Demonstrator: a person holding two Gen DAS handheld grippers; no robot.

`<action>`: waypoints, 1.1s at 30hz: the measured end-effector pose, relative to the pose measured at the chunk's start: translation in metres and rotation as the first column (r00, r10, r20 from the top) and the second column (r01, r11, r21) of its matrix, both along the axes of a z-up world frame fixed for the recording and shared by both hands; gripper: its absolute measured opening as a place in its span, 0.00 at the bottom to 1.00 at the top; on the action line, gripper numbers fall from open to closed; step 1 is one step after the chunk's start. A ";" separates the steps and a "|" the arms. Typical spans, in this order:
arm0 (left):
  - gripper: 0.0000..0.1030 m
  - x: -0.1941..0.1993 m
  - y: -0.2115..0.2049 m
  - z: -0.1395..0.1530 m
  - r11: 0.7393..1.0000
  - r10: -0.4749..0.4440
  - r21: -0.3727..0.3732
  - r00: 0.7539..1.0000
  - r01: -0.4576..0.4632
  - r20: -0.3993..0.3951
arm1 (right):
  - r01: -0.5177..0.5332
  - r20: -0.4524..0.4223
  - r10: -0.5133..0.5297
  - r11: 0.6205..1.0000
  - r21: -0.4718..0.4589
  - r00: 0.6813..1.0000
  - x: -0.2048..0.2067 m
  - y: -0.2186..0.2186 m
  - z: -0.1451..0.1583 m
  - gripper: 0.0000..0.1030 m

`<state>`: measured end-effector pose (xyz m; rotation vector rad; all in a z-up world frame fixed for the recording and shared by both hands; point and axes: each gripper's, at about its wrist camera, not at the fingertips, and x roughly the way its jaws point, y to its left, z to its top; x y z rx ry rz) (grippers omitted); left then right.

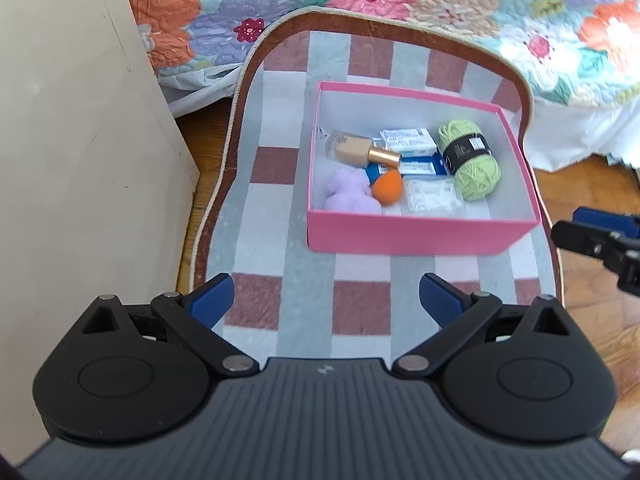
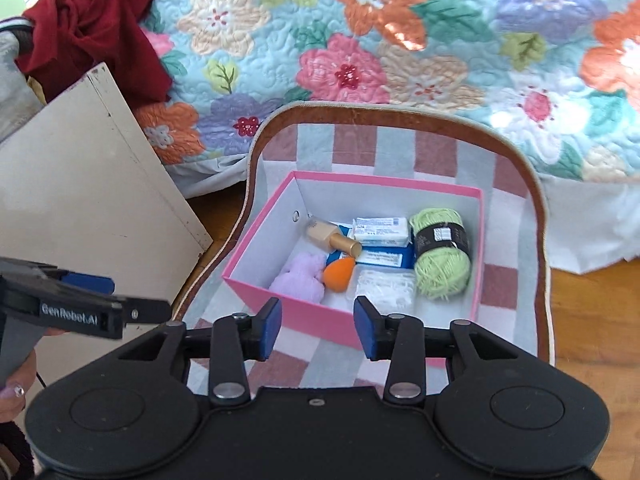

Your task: Organize objects

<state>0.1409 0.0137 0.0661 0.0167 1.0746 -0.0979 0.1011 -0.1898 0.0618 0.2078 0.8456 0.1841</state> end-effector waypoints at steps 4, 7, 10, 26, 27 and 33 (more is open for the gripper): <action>0.98 -0.017 0.000 0.002 1.000 0.001 -0.010 1.000 -0.001 -0.006 | 0.035 0.005 -0.035 0.999 -0.001 0.999 -0.020 -0.001 0.004 0.51; 0.98 -0.026 0.000 -0.001 1.000 0.012 -0.002 1.000 -0.012 -0.013 | 0.058 -0.010 -0.058 0.998 -0.004 0.998 -0.032 -0.001 0.003 0.53; 0.98 -0.032 0.001 -0.006 1.000 0.029 0.000 0.999 -0.029 -0.026 | 0.072 -0.016 -0.072 0.997 -0.025 0.997 -0.042 0.001 0.002 0.56; 0.98 -0.041 -0.003 -0.004 0.999 0.028 0.027 0.999 -0.028 -0.030 | 0.154 -0.101 -0.164 0.983 -0.096 0.981 -0.060 0.007 0.000 0.94; 0.98 -0.041 -0.003 -0.003 0.999 0.028 0.025 0.999 -0.027 -0.029 | 0.158 -0.102 -0.168 0.982 -0.100 0.980 -0.060 0.007 0.000 0.94; 0.98 -0.043 -0.002 -0.002 0.999 0.030 0.019 0.999 -0.029 -0.034 | 0.168 -0.098 -0.181 0.977 -0.134 0.978 -0.064 0.008 0.003 0.94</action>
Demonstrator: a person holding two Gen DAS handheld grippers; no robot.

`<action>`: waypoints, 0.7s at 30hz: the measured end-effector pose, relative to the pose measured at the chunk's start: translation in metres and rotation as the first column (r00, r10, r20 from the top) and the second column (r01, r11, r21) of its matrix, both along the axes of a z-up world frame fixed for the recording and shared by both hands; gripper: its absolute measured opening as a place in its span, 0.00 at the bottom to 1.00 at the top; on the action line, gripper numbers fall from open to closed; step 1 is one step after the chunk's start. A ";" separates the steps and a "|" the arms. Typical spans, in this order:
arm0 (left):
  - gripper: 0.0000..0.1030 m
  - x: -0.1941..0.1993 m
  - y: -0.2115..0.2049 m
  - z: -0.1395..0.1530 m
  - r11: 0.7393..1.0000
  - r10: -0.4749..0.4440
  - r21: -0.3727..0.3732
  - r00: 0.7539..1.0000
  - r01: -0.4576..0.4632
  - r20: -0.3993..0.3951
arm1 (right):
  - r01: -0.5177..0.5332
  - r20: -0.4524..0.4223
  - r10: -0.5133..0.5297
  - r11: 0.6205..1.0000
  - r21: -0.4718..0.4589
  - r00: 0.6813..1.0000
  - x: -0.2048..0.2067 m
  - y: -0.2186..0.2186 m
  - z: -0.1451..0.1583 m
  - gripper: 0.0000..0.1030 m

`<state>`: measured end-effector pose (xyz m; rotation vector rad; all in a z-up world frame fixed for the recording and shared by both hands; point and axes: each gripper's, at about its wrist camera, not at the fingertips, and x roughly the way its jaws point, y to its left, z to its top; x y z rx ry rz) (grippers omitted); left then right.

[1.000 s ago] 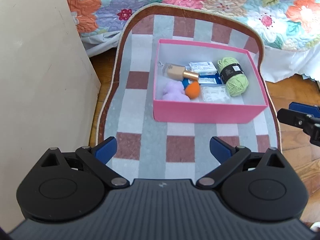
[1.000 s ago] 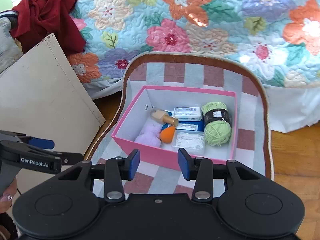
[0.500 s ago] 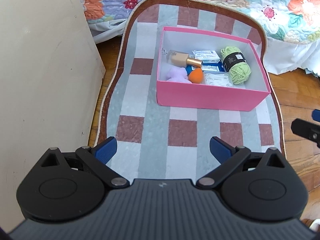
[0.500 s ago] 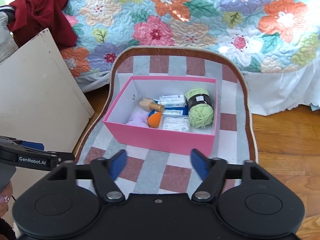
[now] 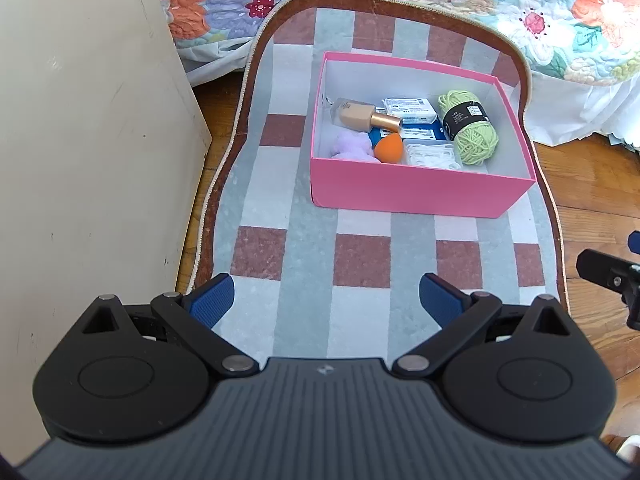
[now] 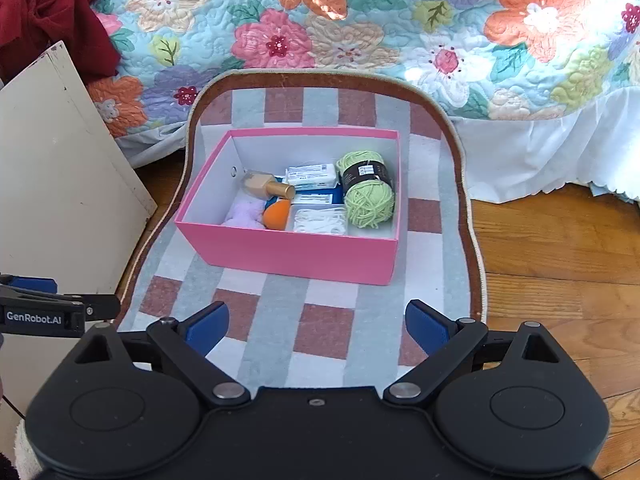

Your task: Organize objects

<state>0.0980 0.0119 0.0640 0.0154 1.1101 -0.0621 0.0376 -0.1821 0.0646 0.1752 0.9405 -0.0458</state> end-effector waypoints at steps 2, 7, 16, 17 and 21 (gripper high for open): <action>0.98 0.000 -0.001 0.001 1.000 -0.002 0.004 1.000 0.002 -0.001 | 0.002 -0.005 -0.002 1.000 0.001 1.000 0.000 -0.001 0.000 0.94; 0.98 -0.002 -0.004 0.000 1.000 -0.005 0.022 1.000 0.005 -0.004 | 0.013 -0.020 -0.013 1.000 -0.012 1.000 0.000 -0.002 -0.001 0.94; 0.98 0.000 -0.008 -0.008 0.999 -0.012 0.043 0.999 0.013 -0.030 | 0.022 -0.038 -0.023 0.999 -0.027 0.999 -0.001 -0.003 -0.003 0.94; 0.98 0.000 -0.008 -0.008 0.999 -0.013 0.044 0.999 0.014 -0.033 | 0.023 -0.039 -0.024 0.999 -0.028 0.999 -0.001 -0.003 -0.003 0.94; 0.98 0.001 -0.008 -0.011 0.998 -0.012 0.053 0.999 0.015 -0.046 | 0.028 -0.048 -0.029 0.999 -0.031 0.998 -0.001 -0.005 -0.004 0.94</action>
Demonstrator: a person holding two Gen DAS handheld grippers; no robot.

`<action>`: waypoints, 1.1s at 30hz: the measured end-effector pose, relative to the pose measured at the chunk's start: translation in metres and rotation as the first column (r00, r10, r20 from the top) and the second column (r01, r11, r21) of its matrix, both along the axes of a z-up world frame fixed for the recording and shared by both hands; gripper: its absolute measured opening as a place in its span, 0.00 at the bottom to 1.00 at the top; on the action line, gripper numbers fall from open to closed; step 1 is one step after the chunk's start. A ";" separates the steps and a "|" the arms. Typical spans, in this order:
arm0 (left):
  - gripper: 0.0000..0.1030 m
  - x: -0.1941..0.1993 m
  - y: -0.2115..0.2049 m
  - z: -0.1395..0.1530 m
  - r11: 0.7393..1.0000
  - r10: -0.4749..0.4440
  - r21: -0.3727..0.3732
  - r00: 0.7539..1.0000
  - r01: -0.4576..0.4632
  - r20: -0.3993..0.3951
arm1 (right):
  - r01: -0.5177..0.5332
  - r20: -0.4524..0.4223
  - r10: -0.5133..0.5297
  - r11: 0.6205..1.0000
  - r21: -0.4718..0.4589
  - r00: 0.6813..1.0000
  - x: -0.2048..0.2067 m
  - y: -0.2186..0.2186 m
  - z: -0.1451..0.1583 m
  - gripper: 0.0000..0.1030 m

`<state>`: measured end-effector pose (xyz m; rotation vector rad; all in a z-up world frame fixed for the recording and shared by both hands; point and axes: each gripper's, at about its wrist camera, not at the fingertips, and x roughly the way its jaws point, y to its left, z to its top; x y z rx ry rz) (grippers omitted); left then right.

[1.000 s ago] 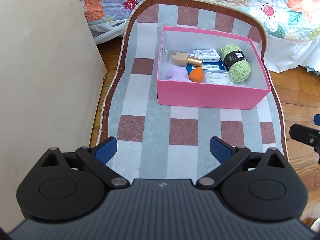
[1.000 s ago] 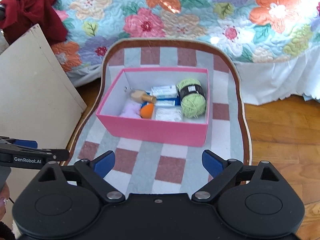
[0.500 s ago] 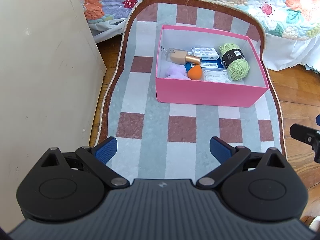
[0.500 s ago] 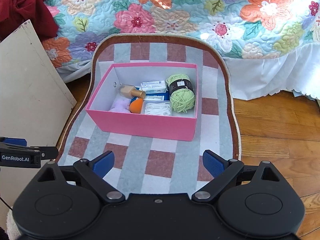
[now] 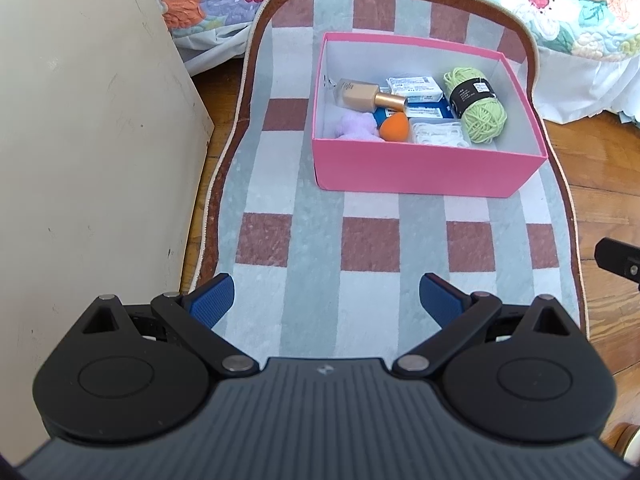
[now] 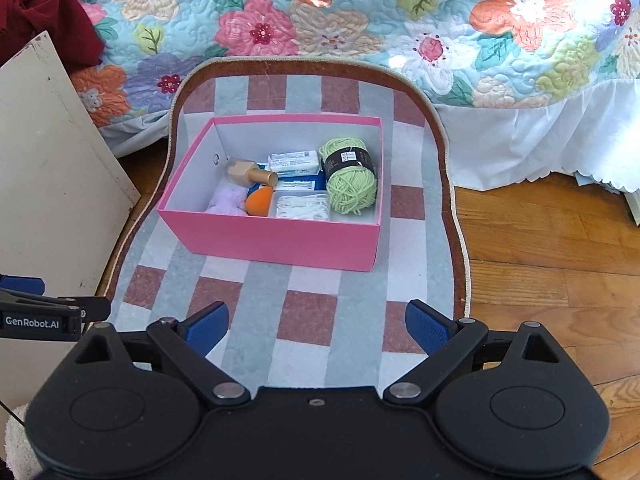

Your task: Organize objects

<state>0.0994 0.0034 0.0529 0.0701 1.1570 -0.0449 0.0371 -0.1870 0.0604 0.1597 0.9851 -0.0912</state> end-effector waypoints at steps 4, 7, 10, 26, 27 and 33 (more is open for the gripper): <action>0.98 0.001 0.000 -0.002 1.000 0.004 0.004 1.000 -0.004 -0.008 | 0.003 -0.011 -0.004 1.000 -0.011 1.000 0.001 -0.001 -0.001 0.94; 0.98 0.001 0.001 -0.002 1.000 0.008 0.006 1.000 -0.008 -0.012 | 0.006 -0.023 -0.006 1.000 -0.020 1.000 0.002 -0.002 -0.003 0.94; 0.98 0.001 0.002 -0.004 1.000 0.011 0.009 1.000 -0.011 -0.014 | 0.011 -0.033 -0.012 1.000 -0.027 0.999 0.001 -0.002 -0.004 0.94; 0.98 0.002 0.004 -0.008 1.000 0.015 0.022 0.999 -0.014 -0.029 | 0.013 -0.052 -0.015 0.999 -0.032 0.999 0.004 -0.003 -0.005 0.94; 0.98 0.002 0.005 -0.008 1.000 0.012 0.022 0.999 -0.012 -0.030 | 0.013 -0.053 -0.015 0.999 -0.032 0.999 0.004 -0.003 -0.005 0.94; 0.98 0.001 0.004 -0.008 1.000 0.010 0.024 0.999 -0.010 -0.030 | 0.017 -0.058 -0.019 0.999 -0.039 0.998 0.004 -0.005 -0.006 0.94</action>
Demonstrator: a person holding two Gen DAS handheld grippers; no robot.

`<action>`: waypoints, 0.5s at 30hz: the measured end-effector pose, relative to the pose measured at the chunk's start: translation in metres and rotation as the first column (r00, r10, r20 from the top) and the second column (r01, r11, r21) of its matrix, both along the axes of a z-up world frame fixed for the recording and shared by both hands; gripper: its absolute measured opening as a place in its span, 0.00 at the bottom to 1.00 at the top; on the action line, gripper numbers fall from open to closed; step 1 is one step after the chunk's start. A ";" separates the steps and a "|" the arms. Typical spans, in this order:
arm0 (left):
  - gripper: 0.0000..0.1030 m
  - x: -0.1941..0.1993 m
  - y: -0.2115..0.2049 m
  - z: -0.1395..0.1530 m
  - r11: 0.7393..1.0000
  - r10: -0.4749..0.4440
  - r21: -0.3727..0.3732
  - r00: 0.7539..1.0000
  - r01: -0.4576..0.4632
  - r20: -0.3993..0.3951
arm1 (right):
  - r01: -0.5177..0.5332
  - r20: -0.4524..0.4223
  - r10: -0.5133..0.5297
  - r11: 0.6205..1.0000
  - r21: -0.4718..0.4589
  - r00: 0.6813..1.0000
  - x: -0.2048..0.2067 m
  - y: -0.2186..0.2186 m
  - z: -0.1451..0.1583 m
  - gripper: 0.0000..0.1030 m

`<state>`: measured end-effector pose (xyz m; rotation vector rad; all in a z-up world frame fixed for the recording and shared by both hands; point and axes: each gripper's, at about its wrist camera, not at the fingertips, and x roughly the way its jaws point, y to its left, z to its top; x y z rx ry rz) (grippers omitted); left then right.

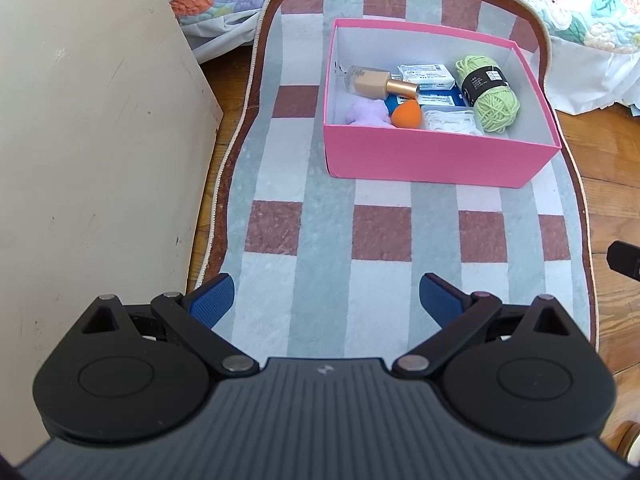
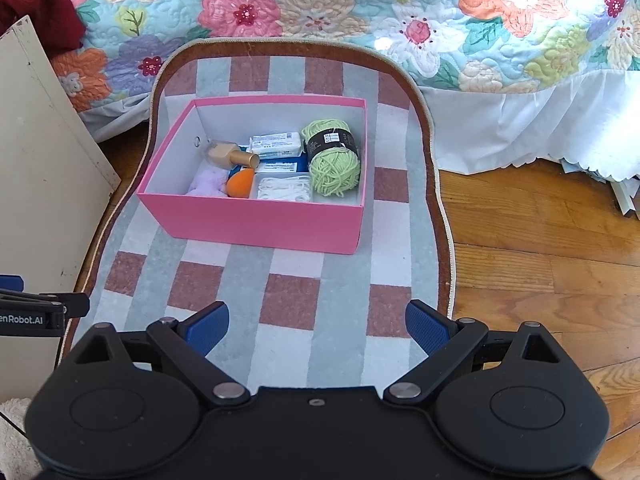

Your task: Organize objects

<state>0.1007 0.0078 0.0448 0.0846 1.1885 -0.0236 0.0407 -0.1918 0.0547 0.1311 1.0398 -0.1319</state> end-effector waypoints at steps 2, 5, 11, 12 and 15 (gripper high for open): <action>0.98 0.000 -0.001 0.000 1.000 -0.001 0.004 1.000 0.001 0.001 | 0.003 -0.001 -0.003 1.000 0.002 1.000 0.000 -0.001 0.000 0.94; 0.98 0.000 0.000 0.000 1.000 -0.002 0.005 1.000 0.002 -0.001 | 0.003 -0.005 -0.003 1.000 0.005 1.000 0.000 -0.001 -0.001 0.94; 0.98 0.001 0.000 0.000 1.000 0.001 0.008 1.000 -0.001 -0.002 | -0.002 -0.012 0.002 1.000 0.006 1.000 0.001 -0.001 -0.002 0.94; 0.98 0.001 0.001 0.000 1.000 0.002 0.008 1.000 -0.002 -0.004 | -0.001 -0.012 0.001 1.000 0.005 1.000 0.000 -0.001 -0.002 0.94; 0.98 0.002 0.002 -0.001 1.000 0.005 0.008 1.000 -0.005 -0.007 | 0.004 -0.011 -0.004 1.000 0.006 1.000 0.001 -0.002 -0.002 0.94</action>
